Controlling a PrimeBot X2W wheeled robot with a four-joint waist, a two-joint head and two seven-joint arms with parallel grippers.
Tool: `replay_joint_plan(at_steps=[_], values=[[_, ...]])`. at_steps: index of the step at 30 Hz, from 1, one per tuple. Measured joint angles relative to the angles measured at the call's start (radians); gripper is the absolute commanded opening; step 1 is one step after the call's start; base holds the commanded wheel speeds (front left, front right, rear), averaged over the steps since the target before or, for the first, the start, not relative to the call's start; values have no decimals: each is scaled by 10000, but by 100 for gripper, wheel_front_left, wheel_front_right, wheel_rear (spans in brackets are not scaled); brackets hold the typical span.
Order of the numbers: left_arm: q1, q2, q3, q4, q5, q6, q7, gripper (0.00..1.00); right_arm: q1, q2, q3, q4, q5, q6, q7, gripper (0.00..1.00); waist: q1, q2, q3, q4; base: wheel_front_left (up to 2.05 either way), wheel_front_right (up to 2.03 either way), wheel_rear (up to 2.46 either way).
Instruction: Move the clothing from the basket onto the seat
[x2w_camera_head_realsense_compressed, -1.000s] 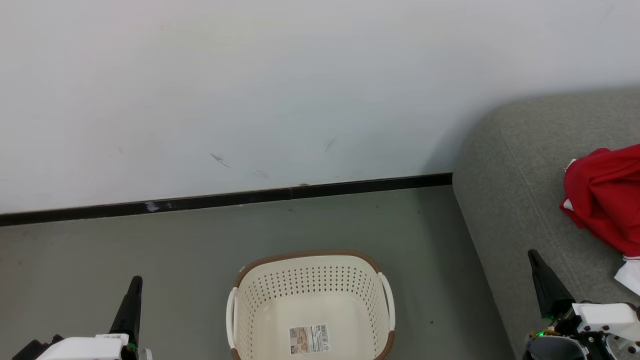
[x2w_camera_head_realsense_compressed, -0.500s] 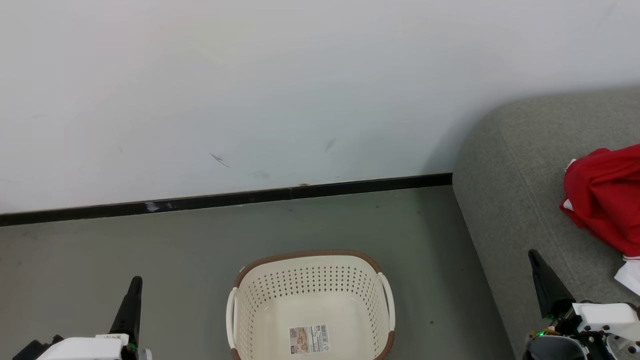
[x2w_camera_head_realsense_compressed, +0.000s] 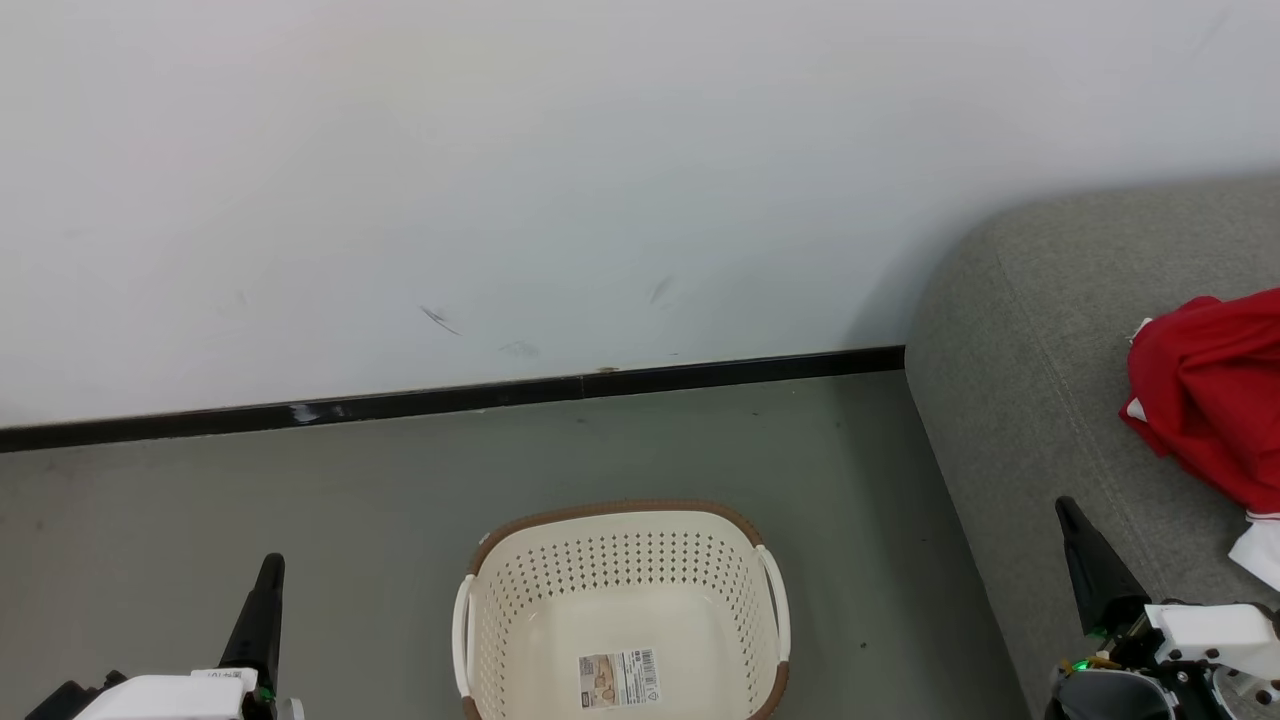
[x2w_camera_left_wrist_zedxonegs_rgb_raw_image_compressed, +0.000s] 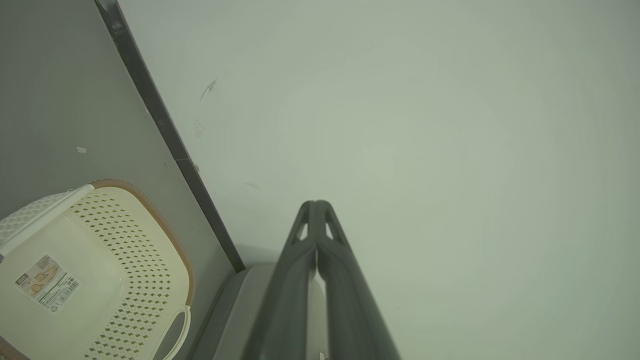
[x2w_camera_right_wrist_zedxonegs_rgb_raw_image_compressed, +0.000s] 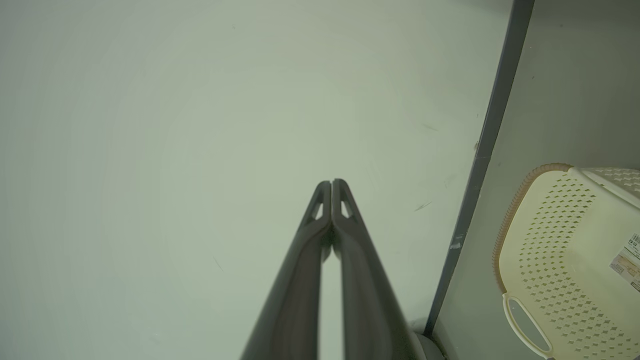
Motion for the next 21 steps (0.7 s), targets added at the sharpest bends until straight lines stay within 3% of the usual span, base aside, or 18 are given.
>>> replay_joint_plan(at_steps=[21], values=[[-3,-4,17,19,0,-2,2,0,0,6,-15,2,-2,0,0,0,-1,0,0,0,0,0,0]])
